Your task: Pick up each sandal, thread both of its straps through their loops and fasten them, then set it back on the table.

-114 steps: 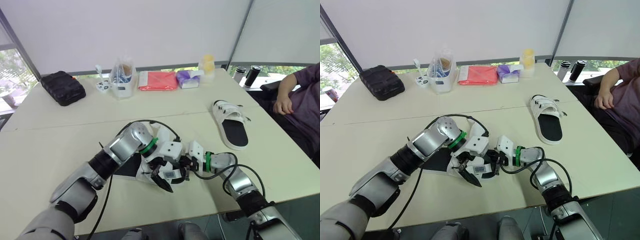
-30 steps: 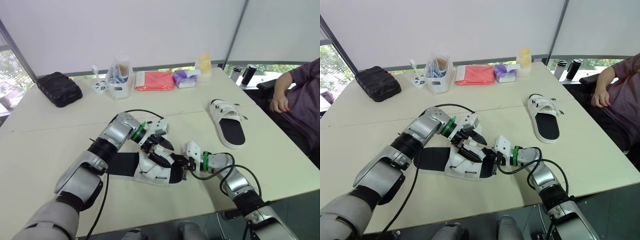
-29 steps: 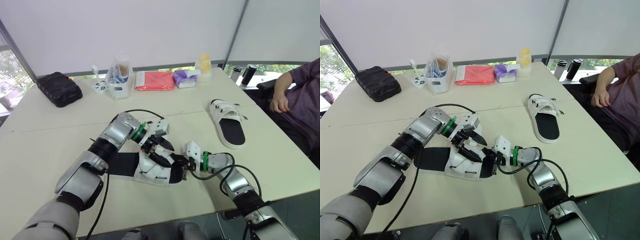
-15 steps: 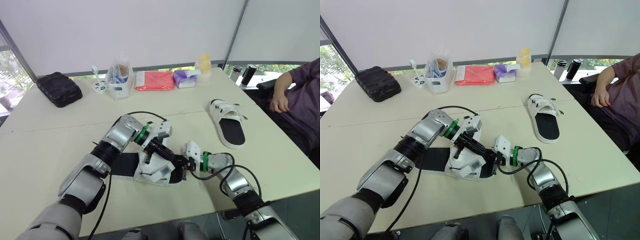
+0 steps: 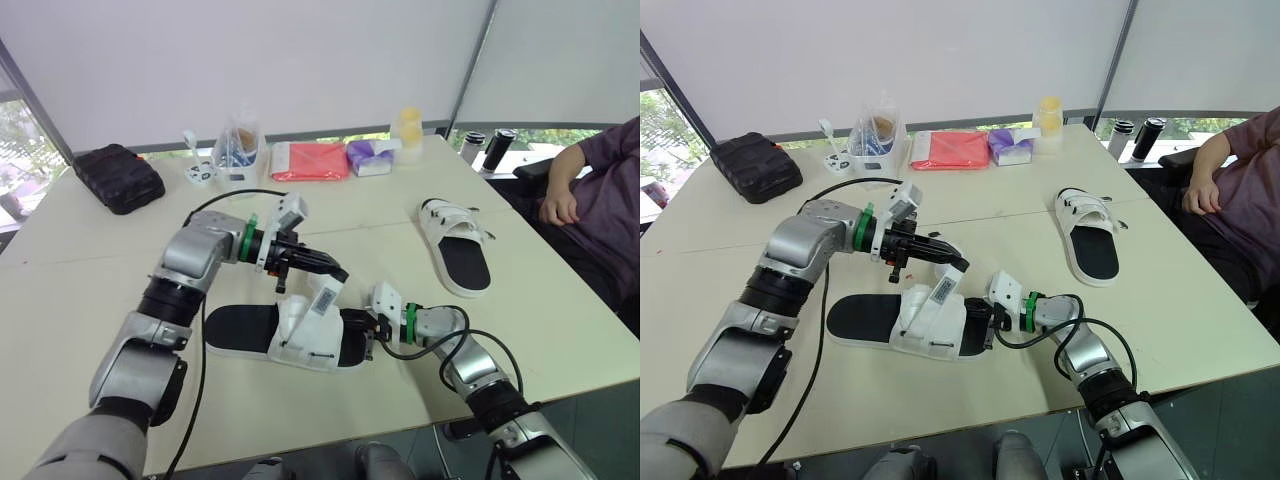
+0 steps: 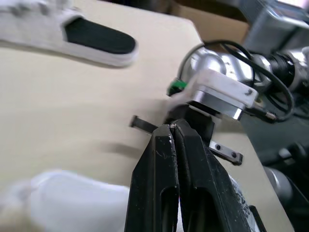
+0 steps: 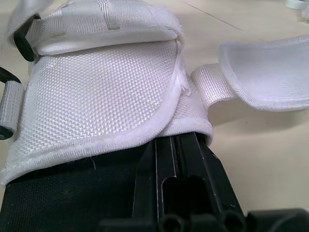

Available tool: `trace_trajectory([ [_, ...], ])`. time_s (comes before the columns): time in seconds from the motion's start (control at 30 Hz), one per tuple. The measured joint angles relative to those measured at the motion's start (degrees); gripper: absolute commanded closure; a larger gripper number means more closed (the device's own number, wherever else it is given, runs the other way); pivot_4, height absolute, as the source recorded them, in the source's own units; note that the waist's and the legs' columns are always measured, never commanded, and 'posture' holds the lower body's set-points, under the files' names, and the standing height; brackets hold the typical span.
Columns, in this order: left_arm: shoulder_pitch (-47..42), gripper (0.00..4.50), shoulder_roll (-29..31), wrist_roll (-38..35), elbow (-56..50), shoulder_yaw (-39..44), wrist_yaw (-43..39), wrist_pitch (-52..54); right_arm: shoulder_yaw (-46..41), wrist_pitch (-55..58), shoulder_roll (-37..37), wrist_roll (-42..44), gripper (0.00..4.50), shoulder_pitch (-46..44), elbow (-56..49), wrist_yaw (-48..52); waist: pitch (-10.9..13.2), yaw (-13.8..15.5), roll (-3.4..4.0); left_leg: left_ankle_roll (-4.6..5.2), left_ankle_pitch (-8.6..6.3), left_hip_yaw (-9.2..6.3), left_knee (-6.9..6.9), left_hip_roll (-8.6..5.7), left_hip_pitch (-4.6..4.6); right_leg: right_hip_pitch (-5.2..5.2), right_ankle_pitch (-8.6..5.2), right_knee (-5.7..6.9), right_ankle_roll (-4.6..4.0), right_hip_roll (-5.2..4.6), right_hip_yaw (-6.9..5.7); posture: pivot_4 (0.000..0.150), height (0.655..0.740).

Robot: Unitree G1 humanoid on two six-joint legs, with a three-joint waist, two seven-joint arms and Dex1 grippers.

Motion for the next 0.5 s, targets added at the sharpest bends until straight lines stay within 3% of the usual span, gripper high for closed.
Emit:
trace_trajectory([
  [0.27, 7.7, 4.48, -0.9, -5.8, -12.1, 7.3, 13.8, 7.0, 0.1, -0.2, 0.0, 0.0, 4.5, -0.5, 0.4, 0.0, 0.0, 0.0, -0.01, -0.01, 0.0, -0.01, 0.01, 0.0, 0.01, 0.01, 0.0, 0.0, -0.01, 0.0, 0.0, 0.15, 0.74],
  [0.5, 11.1, 4.48, 0.0, -6.9, -11.4, 9.5, 18.7, 7.4, 0.2, -0.2, 0.0, 0.0, 4.5, -0.9, 0.8, 0.2, 0.0, 0.1, -0.01, -0.02, 0.01, 0.0, 0.01, 0.0, 0.01, 0.01, 0.01, 0.01, -0.02, 0.0, -0.01, 0.15, 0.74],
])
